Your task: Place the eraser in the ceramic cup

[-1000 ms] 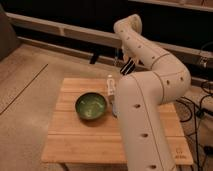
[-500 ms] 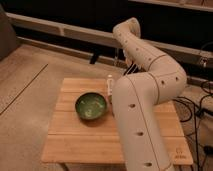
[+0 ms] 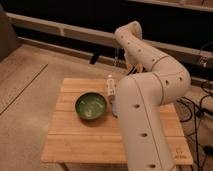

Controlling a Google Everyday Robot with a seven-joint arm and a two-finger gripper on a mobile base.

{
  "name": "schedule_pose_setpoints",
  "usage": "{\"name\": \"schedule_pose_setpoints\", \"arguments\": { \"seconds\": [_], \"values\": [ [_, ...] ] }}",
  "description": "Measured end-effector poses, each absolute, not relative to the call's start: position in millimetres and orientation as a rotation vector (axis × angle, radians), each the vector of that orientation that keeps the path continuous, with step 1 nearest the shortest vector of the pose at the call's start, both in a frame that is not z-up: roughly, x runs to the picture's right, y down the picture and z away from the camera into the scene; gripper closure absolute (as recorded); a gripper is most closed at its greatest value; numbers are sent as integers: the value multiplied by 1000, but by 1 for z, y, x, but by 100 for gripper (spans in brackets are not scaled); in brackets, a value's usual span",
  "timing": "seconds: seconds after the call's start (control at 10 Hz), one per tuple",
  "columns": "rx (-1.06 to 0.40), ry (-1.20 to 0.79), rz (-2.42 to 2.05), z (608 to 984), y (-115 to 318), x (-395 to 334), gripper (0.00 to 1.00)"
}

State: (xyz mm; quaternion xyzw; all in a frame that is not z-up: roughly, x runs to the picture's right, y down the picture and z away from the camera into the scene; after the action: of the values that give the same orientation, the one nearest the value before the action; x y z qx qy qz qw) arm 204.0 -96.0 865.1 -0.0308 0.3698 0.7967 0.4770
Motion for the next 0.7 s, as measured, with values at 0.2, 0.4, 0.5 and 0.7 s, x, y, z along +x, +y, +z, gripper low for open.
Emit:
{"name": "schedule_pose_setpoints", "arguments": {
  "seconds": [0.2,0.4,0.5,0.7],
  "values": [
    [-81,934,1948,870,-88,209,100],
    [-78,958,1949,875,-84,214,100],
    [-71,968,1952,878,-83,219,100],
    [-58,967,1954,881,-88,222,100]
  ]
}}
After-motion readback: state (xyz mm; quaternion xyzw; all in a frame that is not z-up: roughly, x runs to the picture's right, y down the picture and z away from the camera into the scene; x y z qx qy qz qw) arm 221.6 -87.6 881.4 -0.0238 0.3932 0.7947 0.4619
